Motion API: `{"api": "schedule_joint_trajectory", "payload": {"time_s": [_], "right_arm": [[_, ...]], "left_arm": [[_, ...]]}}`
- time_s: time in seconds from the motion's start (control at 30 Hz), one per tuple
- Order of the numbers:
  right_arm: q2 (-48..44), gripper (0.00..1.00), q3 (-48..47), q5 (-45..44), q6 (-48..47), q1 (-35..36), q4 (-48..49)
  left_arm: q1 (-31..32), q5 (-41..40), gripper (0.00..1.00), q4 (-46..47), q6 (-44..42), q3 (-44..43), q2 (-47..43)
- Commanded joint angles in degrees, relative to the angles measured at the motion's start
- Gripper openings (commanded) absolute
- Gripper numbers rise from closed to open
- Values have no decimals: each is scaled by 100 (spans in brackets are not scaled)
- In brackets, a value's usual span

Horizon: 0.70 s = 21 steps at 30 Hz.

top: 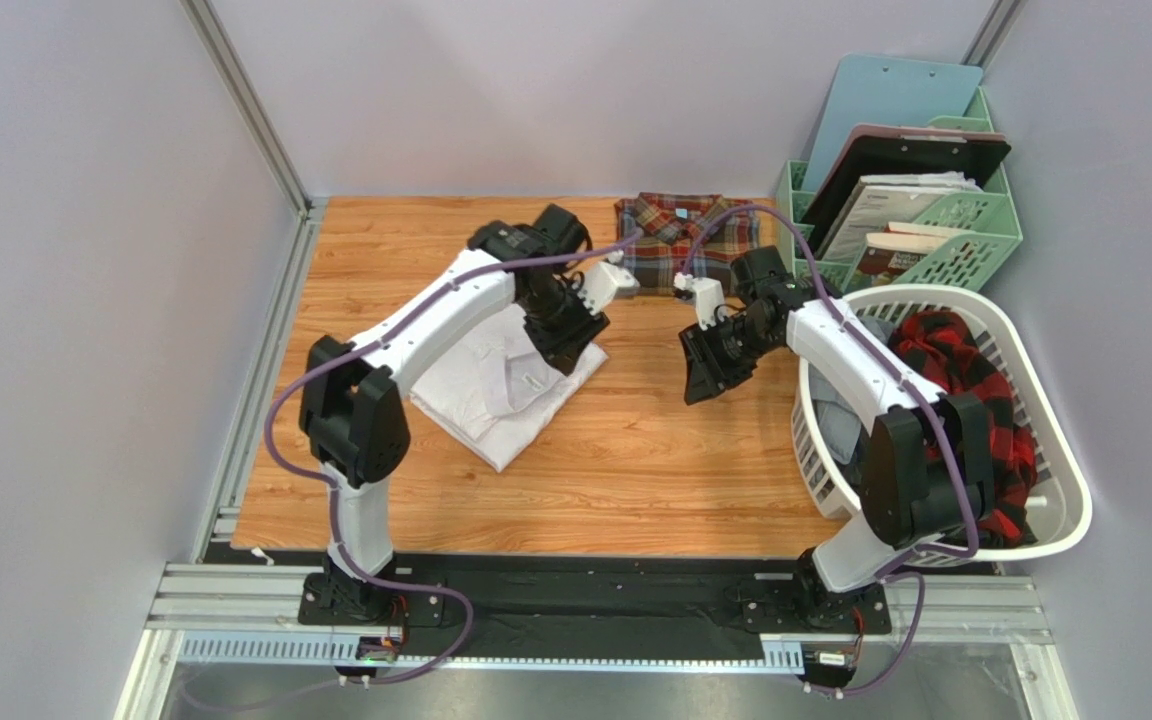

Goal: Fold and stack the long sleeve shirts
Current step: Fold the shirt

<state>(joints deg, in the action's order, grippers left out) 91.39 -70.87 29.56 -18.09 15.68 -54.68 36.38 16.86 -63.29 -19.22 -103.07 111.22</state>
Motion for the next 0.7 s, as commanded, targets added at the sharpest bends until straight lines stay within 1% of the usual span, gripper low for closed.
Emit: {"api": "schedule_joint_trajectory", "payload": {"time_s": [0.0,0.03,0.07,0.13,0.17,0.23,0.3,0.37,0.4,0.43,0.53,0.6,0.63,0.67], "right_arm": [[-456,38,187,304,50,-12,36],[-482,39,222,365,68,-4,62],[-526,39,249,375,95,-12,80],[-561,39,328,384,130,-13,97],[-614,39,354,384,139,-13,106],[-675,39,433,410,147,-21,115],[-781,39,495,419,165,-48,106],[-886,40,592,498,218,-161,97],[-921,40,627,533,253,-205,97],[-948,40,662,629,288,-258,97],[-992,40,768,875,481,-522,89],[-1001,40,803,1016,578,-715,27],[-1001,40,812,1138,613,-794,-8],[-1018,39,838,1183,674,-934,-8]], "left_arm": [[-789,432,43,-983,-1090,-381,-505],[-938,441,41,-1149,-1640,-372,-453],[-1157,145,39,-1142,-1846,-329,-365],[-1343,-33,33,-1046,-2433,-74,-285],[-1440,-295,32,-976,-2559,40,-233],[-1493,-464,29,-748,-2761,444,-188],[-1494,-640,22,-641,-2771,864,-101],[-1494,-719,22,-396,-2727,1217,-92],[-1485,-772,22,-282,-2710,1593,-83],[-1476,-798,21,-98,-2692,1753,-57],[-1301,-851,17,-26,-2404,2150,171],[-906,-720,15,-35,-2183,2351,216],[-687,-659,15,-96,-1912,2396,199],[-154,-353,15,-148,-1727,2396,225]]}}
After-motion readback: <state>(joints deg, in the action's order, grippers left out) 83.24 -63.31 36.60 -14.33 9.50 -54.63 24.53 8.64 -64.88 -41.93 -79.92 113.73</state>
